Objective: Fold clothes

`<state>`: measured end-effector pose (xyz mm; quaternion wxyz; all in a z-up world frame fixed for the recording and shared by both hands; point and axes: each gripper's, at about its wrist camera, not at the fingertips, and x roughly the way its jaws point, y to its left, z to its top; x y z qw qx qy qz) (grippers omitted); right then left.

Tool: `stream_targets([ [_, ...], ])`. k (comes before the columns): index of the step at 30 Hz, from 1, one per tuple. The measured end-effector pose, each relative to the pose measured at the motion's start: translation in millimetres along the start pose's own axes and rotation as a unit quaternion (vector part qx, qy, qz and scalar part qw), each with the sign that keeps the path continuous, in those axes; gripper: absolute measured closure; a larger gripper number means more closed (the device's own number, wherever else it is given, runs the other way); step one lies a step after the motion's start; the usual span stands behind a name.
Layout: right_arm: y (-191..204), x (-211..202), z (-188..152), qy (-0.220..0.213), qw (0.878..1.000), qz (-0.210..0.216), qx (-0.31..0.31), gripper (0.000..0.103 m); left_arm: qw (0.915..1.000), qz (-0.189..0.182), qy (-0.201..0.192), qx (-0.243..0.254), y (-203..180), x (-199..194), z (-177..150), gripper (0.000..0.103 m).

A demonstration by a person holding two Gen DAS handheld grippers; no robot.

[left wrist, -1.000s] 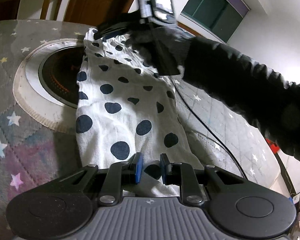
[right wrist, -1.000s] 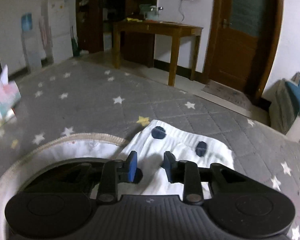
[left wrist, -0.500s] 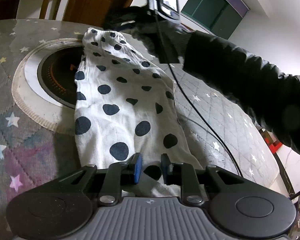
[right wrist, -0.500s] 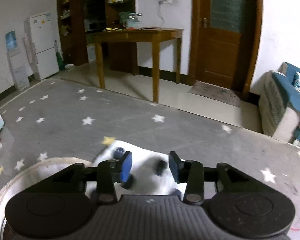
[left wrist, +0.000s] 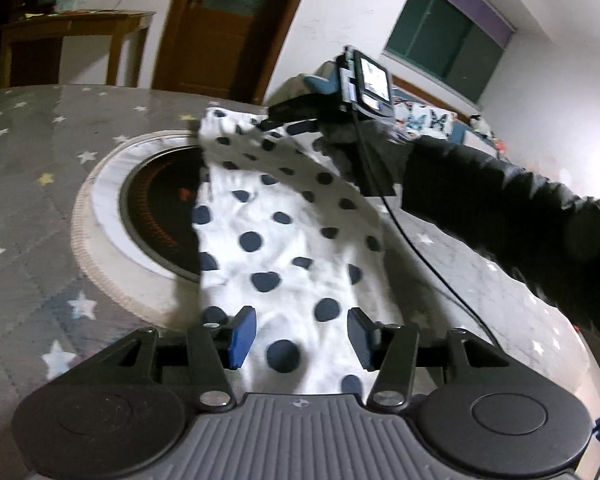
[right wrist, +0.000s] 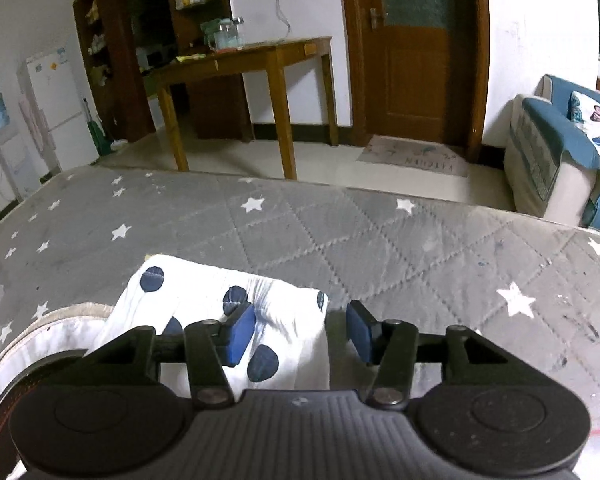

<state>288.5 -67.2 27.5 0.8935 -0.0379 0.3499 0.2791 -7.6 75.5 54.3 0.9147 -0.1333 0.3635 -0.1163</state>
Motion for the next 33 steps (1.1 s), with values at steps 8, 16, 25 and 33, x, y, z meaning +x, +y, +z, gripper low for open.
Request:
stream_targets([
  [8, -4, -5, -4, -0.007, 1.000, 0.025, 0.011, 0.079, 0.9998, 0.021, 0.004, -0.001, 4, 1, 0, 0.045],
  [16, 4, -47, 3, -0.041, 0.998, 0.057, 0.008, 0.089, 0.9987, 0.051, 0.006, -0.004, 11, 1, 0, 0.040],
  [25, 26, -137, -12, -0.072, 0.990, 0.121, -0.011, 0.091, 0.9973, 0.072, 0.011, -0.013, 18, -2, -9, 0.036],
  [33, 45, -214, -55, -0.058, 0.982, 0.179, -0.013, 0.091, 0.9962, 0.085, 0.004, -0.017, 23, -10, -19, 0.035],
])
